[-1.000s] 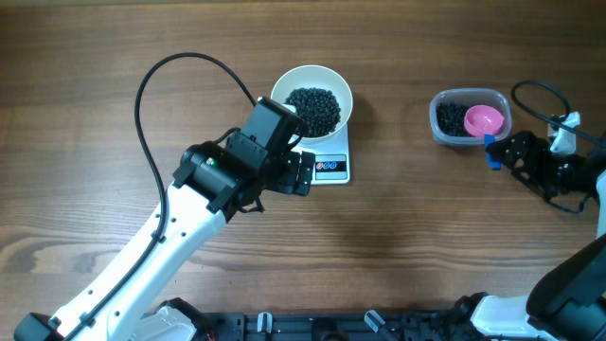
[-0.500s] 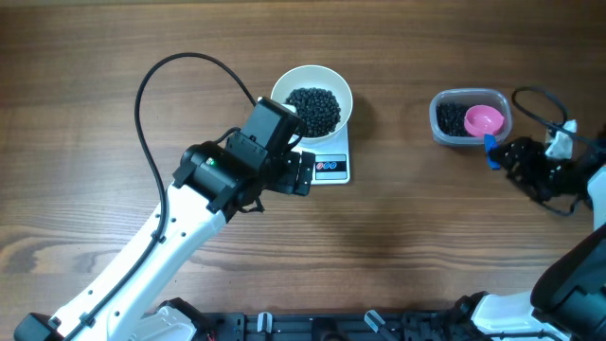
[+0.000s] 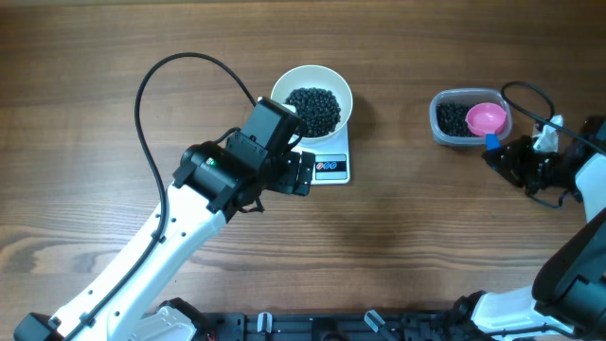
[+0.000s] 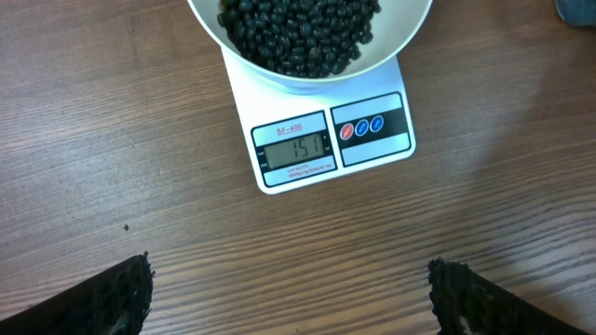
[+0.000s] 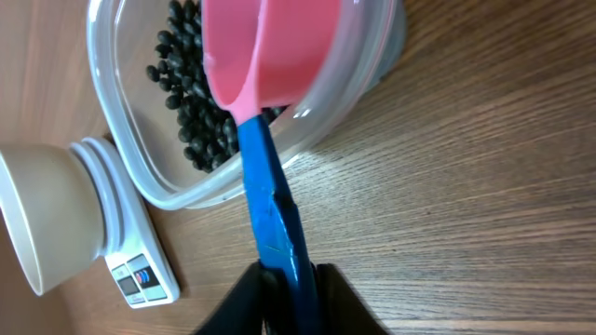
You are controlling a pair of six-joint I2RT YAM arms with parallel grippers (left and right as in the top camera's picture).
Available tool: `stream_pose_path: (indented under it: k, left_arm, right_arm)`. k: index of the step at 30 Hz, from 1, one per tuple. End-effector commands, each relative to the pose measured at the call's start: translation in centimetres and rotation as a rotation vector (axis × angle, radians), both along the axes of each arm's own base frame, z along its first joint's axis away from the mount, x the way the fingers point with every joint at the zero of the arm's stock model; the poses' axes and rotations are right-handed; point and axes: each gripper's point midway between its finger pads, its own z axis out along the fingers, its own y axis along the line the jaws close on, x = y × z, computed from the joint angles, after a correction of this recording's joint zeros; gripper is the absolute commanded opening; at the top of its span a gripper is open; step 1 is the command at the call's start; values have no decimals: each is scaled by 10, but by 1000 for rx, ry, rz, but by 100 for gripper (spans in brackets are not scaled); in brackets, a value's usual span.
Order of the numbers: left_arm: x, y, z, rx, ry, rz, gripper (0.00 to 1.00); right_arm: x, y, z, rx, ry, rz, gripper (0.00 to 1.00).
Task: Scoop item into bowl and weigh 150g on scale
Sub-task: 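Lift the scoop by its handle with the right gripper beside the tub, then carry the pink scoop with the right gripper over the white bowl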
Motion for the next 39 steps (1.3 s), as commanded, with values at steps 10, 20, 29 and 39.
stream_pose_path:
  k: [10,20,29,39]
  left_arm:
    - [1,-3,5,-13,-9,3,100]
    - [1,-3,5,-13,-9,3,100]
    - [1,-3,5,-13,-9,3,100]
    - [1,-3,5,-14,-8,3,100]
  right_arm:
    - [14,-3,47,-41,-128,12,4]
    - [12,31,129,-65,-452,181,4]
    - [44,183,154,-198,-699,696,4]
    - [60,226,201,-347,-794,768,4]
